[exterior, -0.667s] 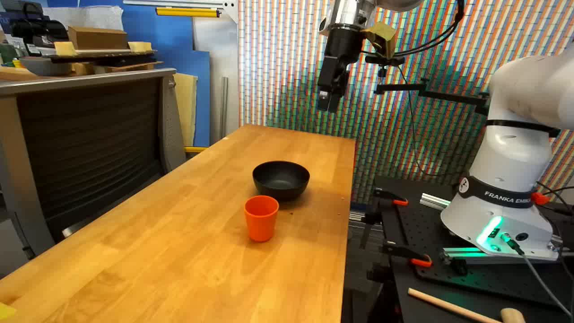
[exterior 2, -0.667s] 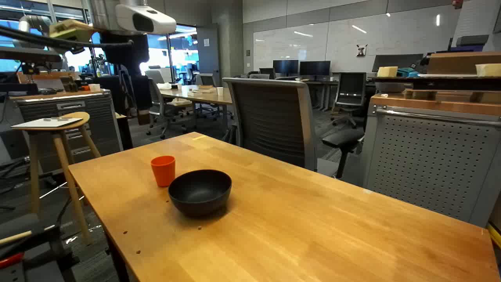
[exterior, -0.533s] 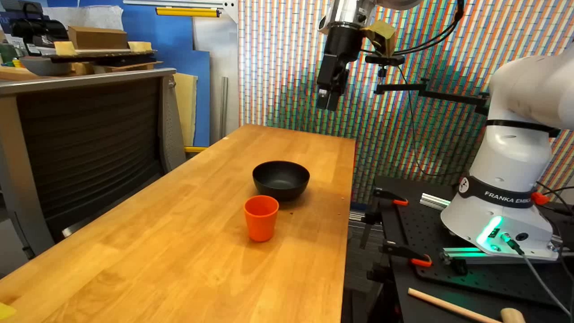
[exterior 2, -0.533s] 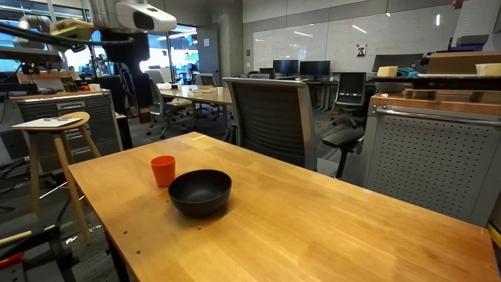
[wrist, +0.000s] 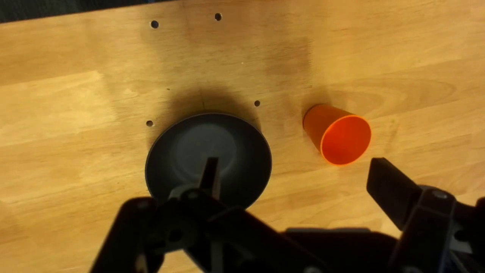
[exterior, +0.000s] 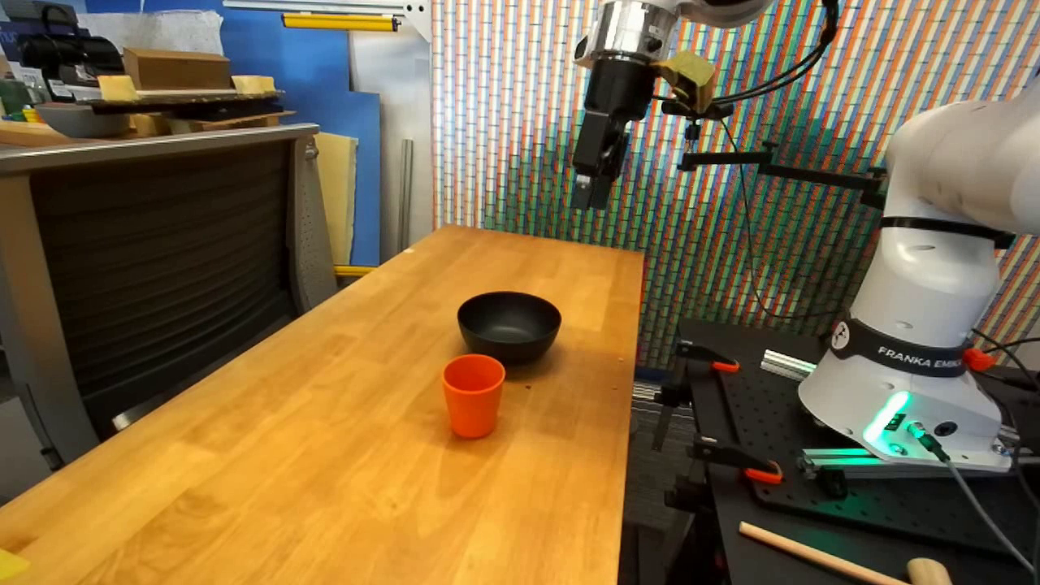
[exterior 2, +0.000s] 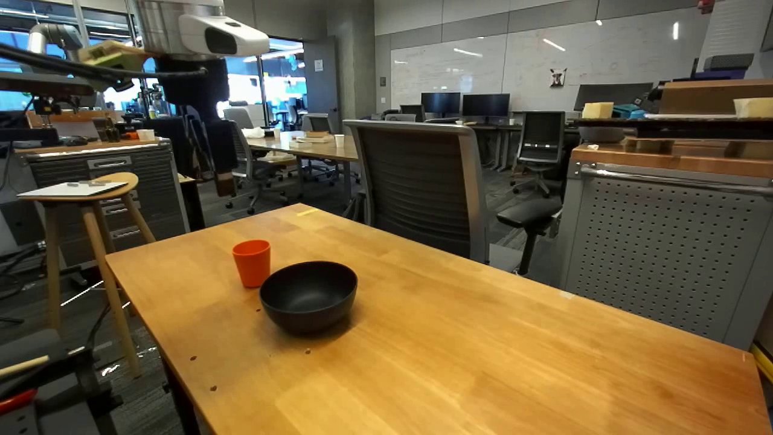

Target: Put the orange cup in the black bowl

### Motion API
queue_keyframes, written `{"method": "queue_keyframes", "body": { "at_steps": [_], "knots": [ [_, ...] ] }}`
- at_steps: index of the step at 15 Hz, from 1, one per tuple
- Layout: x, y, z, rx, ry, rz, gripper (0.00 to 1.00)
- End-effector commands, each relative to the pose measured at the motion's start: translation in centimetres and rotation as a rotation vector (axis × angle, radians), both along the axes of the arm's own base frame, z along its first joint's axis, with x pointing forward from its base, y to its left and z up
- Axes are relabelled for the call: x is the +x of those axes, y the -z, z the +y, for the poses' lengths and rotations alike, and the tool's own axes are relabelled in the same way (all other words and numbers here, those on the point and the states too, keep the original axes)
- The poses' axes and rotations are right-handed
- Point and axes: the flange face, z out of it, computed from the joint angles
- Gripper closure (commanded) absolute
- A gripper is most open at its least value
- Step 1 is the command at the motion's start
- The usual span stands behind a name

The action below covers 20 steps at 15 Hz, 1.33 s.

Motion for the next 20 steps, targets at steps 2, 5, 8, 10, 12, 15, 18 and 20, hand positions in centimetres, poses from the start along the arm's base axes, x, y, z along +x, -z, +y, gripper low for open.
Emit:
{"method": "queue_keyframes", "body": {
  "at_steps": [2, 5, 8, 10, 12, 15, 18, 20],
  "knots": [
    [-0.2, 5.4, 7.0, -0.092, -0.115, -0.026, 0.0],
    [-0.7, 8.8, 12.0, -0.131, -0.207, -0.031, 0.0],
    [-1.3, 11.9, 16.4, -0.175, -0.328, -0.06, 0.0],
    [-1.1, 13.2, 18.9, -0.198, -0.398, -0.118, 0.0],
    [-0.7, 13.5, 20.7, -0.212, -0.452, -0.192, 0.0],
    [-0.1, 12.8, 22.1, -0.251, -0.53, -0.273, 0.0],
    [0.6, 12.4, 22.9, -0.299, -0.612, -0.339, 0.0],
    [1.0, 13.3, 23.2, -0.325, -0.647, -0.354, 0.0]
  ]
}}
